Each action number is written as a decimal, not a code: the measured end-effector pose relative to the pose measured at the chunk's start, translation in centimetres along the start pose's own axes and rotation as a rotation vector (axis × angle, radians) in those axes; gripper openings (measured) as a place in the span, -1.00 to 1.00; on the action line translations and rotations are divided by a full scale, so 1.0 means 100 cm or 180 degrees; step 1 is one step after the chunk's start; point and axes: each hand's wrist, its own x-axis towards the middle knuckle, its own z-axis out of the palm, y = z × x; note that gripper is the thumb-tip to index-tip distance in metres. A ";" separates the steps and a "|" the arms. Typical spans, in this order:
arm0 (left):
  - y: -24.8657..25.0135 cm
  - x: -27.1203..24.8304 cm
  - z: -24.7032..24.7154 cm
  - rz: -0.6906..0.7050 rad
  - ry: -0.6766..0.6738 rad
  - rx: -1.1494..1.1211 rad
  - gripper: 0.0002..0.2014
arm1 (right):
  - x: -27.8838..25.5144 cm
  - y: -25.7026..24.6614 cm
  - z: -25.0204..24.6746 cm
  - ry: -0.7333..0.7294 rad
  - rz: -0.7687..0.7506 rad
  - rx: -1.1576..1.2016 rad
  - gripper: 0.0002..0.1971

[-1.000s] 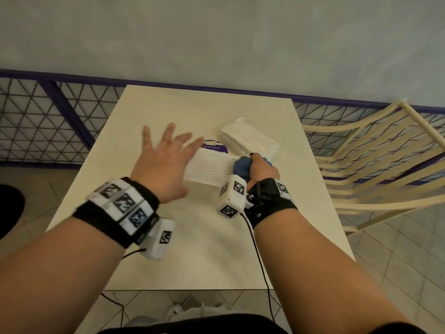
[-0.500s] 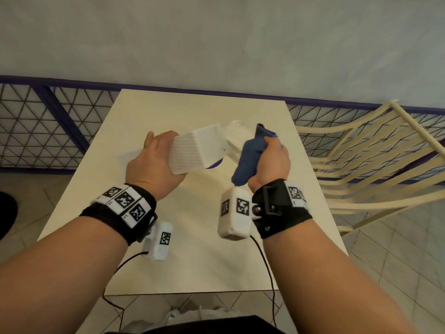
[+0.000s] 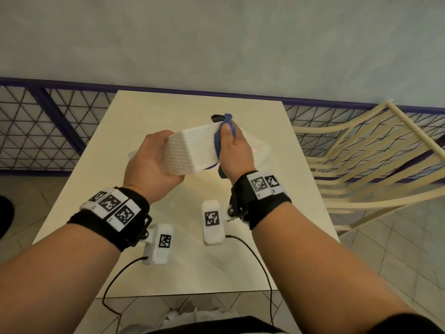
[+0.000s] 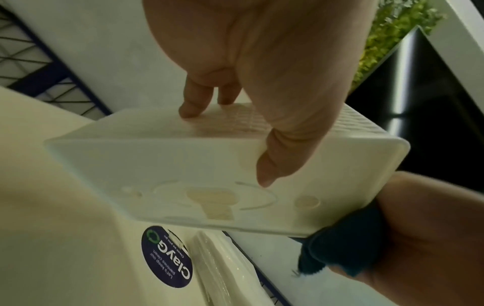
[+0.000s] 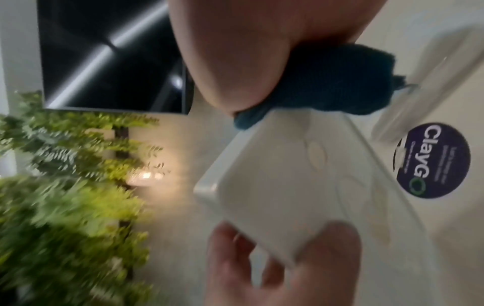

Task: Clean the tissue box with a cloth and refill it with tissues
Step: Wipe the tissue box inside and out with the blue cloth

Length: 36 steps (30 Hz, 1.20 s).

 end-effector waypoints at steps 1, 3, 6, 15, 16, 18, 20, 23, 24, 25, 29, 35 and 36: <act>0.001 0.001 0.000 -0.0030 -0.0010 0.0045 -0.35 | -0.004 -0.002 0.007 0.0026 -0.0074 -0.0094 -0.43; 0.004 0.004 0.001 -0.0079 -0.0083 0.0167 -0.39 | -0.022 -0.011 0.024 -0.0196 -0.0244 -0.0413 -0.41; 0.004 0.003 0.002 -0.0175 -0.0077 0.0044 -0.53 | -0.047 -0.020 0.036 -0.0670 -0.0363 -0.0609 -0.43; -0.004 -0.001 -0.003 -0.0090 0.0028 -0.0012 -0.38 | -0.002 -0.009 0.013 -0.0224 -0.0013 -0.0153 -0.49; -0.003 0.001 -0.002 -0.0106 -0.0006 0.0036 -0.42 | -0.012 -0.012 0.023 -0.0250 -0.0193 -0.0335 -0.45; -0.003 0.003 0.001 -0.0160 -0.0059 0.0044 -0.51 | -0.037 -0.019 0.041 -0.0527 -0.0405 -0.0589 -0.41; -0.002 0.002 0.001 -0.0242 -0.0002 -0.0098 -0.54 | -0.041 -0.019 0.048 -0.0753 -0.0485 -0.0643 -0.42; 0.000 -0.005 -0.002 -0.0210 0.0108 -0.0296 -0.40 | -0.014 -0.005 0.036 -0.0717 -0.0891 -0.1185 -0.46; 0.000 -0.007 -0.003 -0.0148 0.0136 -0.0261 -0.38 | -0.003 -0.001 0.028 -0.0732 -0.0828 -0.1216 -0.46; -0.001 -0.009 -0.003 -0.0097 0.0159 -0.0252 -0.36 | 0.008 0.003 0.019 -0.0780 -0.0715 -0.1311 -0.48; -0.006 -0.017 0.000 -0.0105 0.0155 -0.0358 -0.32 | 0.029 0.011 -0.001 -0.0774 0.0025 -0.0414 -0.56; -0.011 -0.021 -0.001 -0.0049 0.0145 -0.0360 -0.28 | 0.033 0.023 -0.020 -0.0387 0.0688 -0.0250 -0.62; -0.012 -0.021 0.000 -0.0038 0.0147 -0.0344 -0.28 | 0.036 0.023 -0.023 -0.0447 0.0779 -0.0558 -0.60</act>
